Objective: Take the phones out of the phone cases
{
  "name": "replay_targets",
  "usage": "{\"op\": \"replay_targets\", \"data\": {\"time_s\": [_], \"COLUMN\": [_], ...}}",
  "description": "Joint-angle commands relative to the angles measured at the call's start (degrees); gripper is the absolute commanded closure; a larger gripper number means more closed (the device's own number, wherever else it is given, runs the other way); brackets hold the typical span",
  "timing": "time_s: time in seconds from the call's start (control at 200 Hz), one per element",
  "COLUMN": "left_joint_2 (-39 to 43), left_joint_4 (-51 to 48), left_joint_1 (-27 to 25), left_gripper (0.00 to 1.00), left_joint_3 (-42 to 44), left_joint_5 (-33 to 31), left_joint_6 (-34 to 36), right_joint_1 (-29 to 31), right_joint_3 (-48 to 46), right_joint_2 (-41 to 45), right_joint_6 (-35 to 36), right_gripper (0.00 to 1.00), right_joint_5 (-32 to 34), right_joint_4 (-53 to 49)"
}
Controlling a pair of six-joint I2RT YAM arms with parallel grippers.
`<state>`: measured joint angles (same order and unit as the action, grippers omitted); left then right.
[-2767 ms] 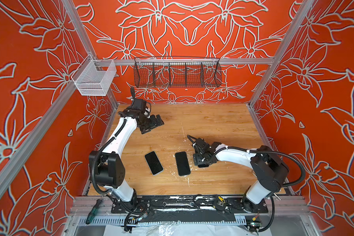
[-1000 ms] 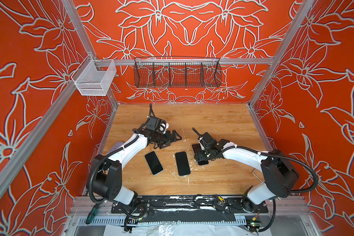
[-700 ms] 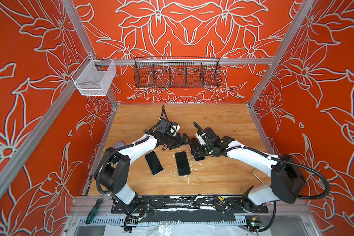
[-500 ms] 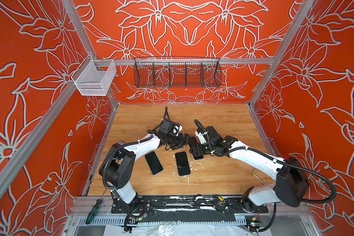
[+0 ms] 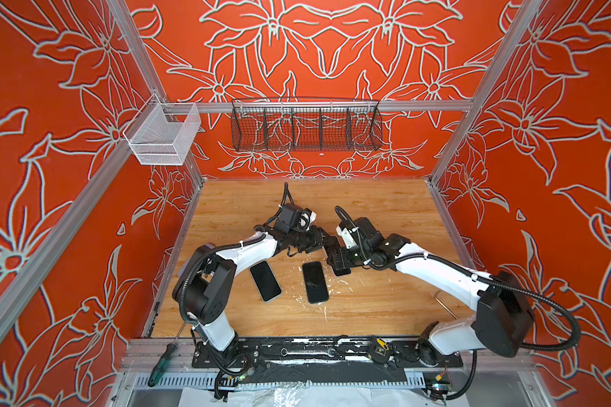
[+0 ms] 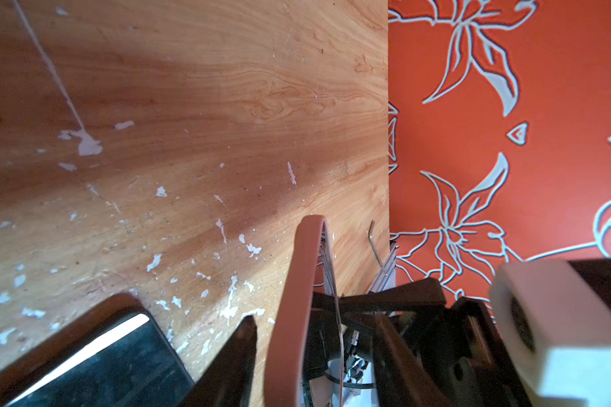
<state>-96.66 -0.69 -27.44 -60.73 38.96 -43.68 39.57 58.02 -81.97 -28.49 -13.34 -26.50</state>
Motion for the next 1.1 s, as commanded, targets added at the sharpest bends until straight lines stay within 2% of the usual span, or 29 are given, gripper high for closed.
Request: {"op": "replay_targets", "data": {"time_s": [0.0,0.155,0.215,0.3,0.405,0.5,0.671,0.836,0.906,0.931,1.031,1.096], "left_joint_2": [-0.5,-0.5,-0.3,0.0,0.4,0.7,1.0,2.2,3.2,3.7,5.0,5.3], "left_joint_4": [1.2,1.7,1.9,2.7,3.0,3.8,6.3,7.1,8.8,10.1,16.5,26.7], "left_joint_1": [-0.3,-0.4,-0.4,-0.4,-0.4,-0.4,-0.4,-0.3,0.1,0.4,2.0,3.6], "left_gripper": [0.60,0.69,0.76,0.78,0.87,1.00,1.00,1.00,1.00,1.00,1.00,1.00], "left_joint_3": [0.7,0.8,0.9,1.4,1.8,2.1,2.6,1.7,1.7,1.9,2.9,5.4], "left_joint_5": [0.7,1.2,1.3,1.3,1.4,2.1,3.1,2.0,0.6,-0.1,-2.0,-2.8], "left_joint_6": [-0.5,-1.0,-1.1,-1.3,-1.5,-2.0,-3.5,-3.8,-4.9,-5.6,-10.1,-16.1], "right_joint_1": [0.1,0.0,0.0,0.1,0.0,0.1,0.0,-0.1,-0.1,-0.2,-2.0,-3.9], "right_joint_3": [0.3,-0.1,-0.3,-0.3,-0.3,-0.3,-0.4,-0.1,-0.5,-0.8,-1.2,-1.7], "right_joint_2": [2.2,2.3,2.3,2.3,2.3,2.2,2.7,4.0,6.2,7.1,11.0,13.8], "right_joint_6": [-0.3,-0.5,-0.7,-0.8,-0.7,-0.7,-0.9,-0.2,-0.1,-0.1,-1.2,-2.1], "right_gripper": [0.41,0.41,0.41,0.41,0.41,0.41,0.40,0.21,0.10,0.03,0.03,0.02], "right_joint_5": [0.2,0.6,0.8,1.1,1.4,1.6,2.9,3.5,4.0,4.2,3.0,0.5], "right_joint_4": [1.3,1.1,1.2,1.3,1.2,1.1,0.9,0.1,0.9,1.1,1.1,1.4]}}
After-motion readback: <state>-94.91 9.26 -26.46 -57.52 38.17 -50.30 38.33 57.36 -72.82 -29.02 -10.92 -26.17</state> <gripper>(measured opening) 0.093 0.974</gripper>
